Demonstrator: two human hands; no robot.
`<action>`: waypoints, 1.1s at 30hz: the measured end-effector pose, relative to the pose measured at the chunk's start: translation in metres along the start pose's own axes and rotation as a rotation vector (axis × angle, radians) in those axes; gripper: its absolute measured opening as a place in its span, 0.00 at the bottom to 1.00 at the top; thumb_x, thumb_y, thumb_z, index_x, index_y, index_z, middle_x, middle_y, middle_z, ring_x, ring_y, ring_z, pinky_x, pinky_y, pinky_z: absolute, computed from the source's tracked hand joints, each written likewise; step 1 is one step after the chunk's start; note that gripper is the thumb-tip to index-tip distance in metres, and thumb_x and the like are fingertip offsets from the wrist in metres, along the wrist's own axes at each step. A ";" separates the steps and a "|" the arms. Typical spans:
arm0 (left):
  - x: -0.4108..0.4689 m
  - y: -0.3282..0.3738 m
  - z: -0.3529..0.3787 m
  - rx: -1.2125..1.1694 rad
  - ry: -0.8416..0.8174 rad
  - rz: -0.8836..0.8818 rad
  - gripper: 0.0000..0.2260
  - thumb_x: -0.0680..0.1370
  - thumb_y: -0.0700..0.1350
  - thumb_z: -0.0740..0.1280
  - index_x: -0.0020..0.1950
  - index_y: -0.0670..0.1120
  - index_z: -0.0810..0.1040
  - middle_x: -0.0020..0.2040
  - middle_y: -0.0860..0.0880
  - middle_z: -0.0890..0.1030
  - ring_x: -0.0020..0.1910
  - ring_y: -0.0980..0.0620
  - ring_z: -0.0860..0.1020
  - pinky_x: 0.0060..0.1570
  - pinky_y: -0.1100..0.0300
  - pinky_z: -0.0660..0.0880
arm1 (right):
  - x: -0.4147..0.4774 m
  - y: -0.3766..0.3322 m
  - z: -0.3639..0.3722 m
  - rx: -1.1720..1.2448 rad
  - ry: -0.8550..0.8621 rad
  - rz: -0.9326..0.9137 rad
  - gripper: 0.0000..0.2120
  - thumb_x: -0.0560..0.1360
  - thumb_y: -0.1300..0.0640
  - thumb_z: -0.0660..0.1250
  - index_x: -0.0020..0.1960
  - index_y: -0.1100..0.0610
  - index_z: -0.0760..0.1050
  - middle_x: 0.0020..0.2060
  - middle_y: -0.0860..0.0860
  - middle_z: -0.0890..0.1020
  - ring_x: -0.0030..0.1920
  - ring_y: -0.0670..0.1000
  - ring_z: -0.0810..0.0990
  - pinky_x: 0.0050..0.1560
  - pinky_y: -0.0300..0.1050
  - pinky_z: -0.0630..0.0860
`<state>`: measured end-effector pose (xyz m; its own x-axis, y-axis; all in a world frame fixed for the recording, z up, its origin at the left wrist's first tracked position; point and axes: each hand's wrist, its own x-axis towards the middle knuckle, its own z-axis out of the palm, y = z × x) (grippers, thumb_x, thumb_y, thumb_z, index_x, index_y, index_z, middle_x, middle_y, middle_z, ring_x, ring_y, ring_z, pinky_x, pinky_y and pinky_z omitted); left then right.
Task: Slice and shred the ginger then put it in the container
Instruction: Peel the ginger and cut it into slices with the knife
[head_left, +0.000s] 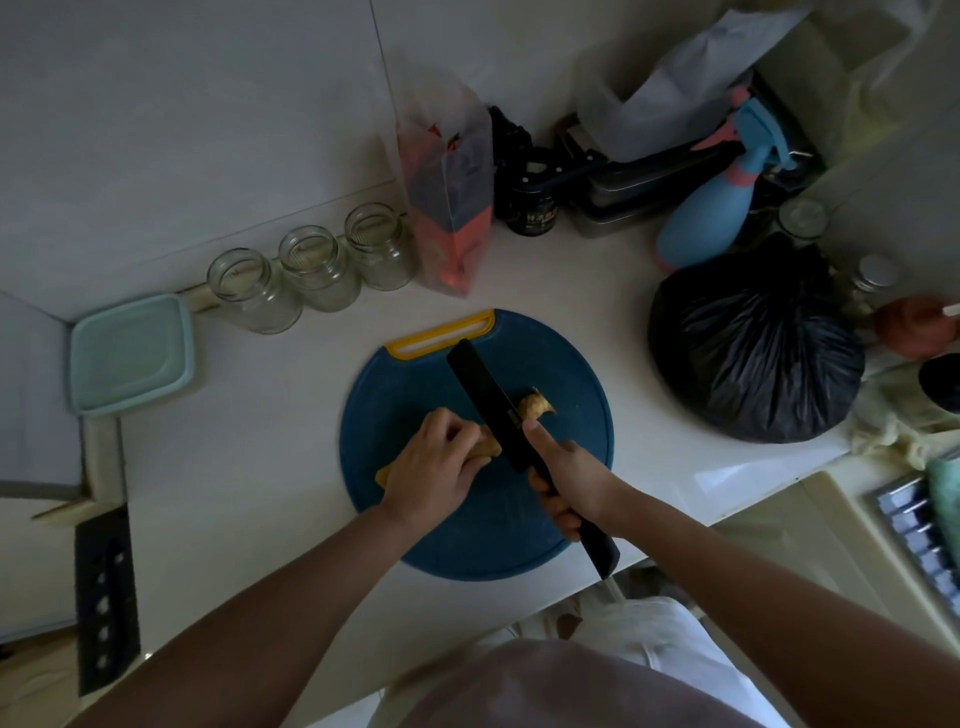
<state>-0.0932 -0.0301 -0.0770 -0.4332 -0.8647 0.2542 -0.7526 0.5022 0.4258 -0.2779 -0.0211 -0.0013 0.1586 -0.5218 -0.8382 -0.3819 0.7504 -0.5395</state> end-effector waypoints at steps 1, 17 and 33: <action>0.000 0.000 0.000 0.001 0.001 0.002 0.20 0.68 0.42 0.77 0.48 0.47 0.66 0.43 0.45 0.72 0.39 0.48 0.75 0.35 0.62 0.73 | 0.001 -0.001 0.000 -0.015 0.008 0.001 0.31 0.78 0.31 0.46 0.33 0.56 0.62 0.21 0.50 0.64 0.19 0.48 0.62 0.23 0.37 0.63; 0.000 -0.008 0.010 -0.018 0.010 -0.012 0.18 0.69 0.43 0.76 0.48 0.47 0.68 0.43 0.46 0.71 0.40 0.49 0.73 0.35 0.61 0.74 | 0.009 -0.009 0.006 -0.116 0.084 -0.006 0.30 0.79 0.34 0.46 0.34 0.57 0.62 0.24 0.51 0.66 0.16 0.47 0.64 0.20 0.36 0.65; 0.002 -0.006 0.004 -0.036 -0.044 -0.046 0.17 0.69 0.43 0.75 0.49 0.48 0.68 0.43 0.45 0.72 0.41 0.47 0.75 0.35 0.58 0.75 | 0.014 -0.018 0.010 -0.033 0.070 -0.036 0.29 0.81 0.35 0.47 0.36 0.58 0.64 0.23 0.52 0.66 0.16 0.47 0.64 0.19 0.35 0.65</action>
<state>-0.0920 -0.0351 -0.0826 -0.4205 -0.8861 0.1949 -0.7542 0.4608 0.4677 -0.2593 -0.0378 -0.0038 0.1098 -0.5763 -0.8098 -0.4073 0.7171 -0.5656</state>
